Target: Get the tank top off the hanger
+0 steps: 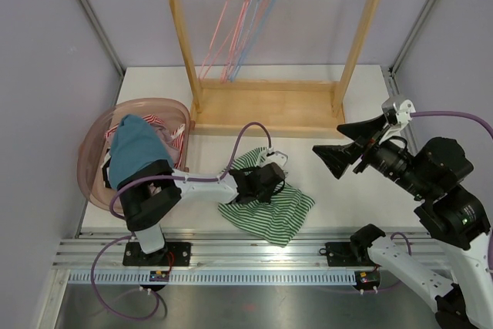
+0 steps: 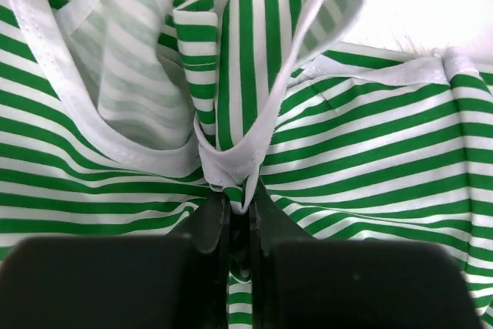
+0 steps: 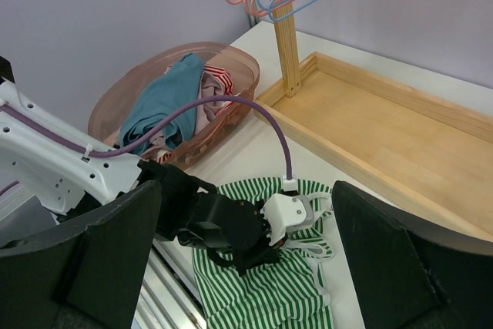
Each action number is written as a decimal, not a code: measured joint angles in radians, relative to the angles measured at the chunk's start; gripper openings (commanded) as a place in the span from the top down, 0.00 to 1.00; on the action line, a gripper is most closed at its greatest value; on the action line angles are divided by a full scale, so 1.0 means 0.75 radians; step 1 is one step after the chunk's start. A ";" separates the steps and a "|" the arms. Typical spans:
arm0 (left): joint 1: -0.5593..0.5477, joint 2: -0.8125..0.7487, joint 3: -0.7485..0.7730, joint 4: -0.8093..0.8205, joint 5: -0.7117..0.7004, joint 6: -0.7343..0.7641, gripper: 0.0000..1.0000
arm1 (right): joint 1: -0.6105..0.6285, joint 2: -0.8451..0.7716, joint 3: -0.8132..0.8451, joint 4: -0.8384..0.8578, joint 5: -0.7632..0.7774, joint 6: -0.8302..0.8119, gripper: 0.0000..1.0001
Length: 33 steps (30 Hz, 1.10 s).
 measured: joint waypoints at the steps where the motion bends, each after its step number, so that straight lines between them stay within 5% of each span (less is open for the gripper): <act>1: -0.003 -0.002 -0.001 0.001 -0.002 -0.001 1.00 | 0.000 -0.006 0.000 0.001 -0.001 0.000 0.01; 9: -0.006 -0.128 -0.014 -0.198 -0.033 -0.020 1.00 | 0.000 -0.048 0.000 0.000 0.001 -0.001 0.01; 21: 0.027 -0.681 0.205 -0.682 -0.343 -0.020 1.00 | 0.000 -0.070 0.000 0.002 0.002 -0.003 0.01; 33: 0.480 -0.928 0.610 -1.032 -0.512 0.055 1.00 | 0.000 -0.085 0.002 0.006 0.002 -0.008 0.00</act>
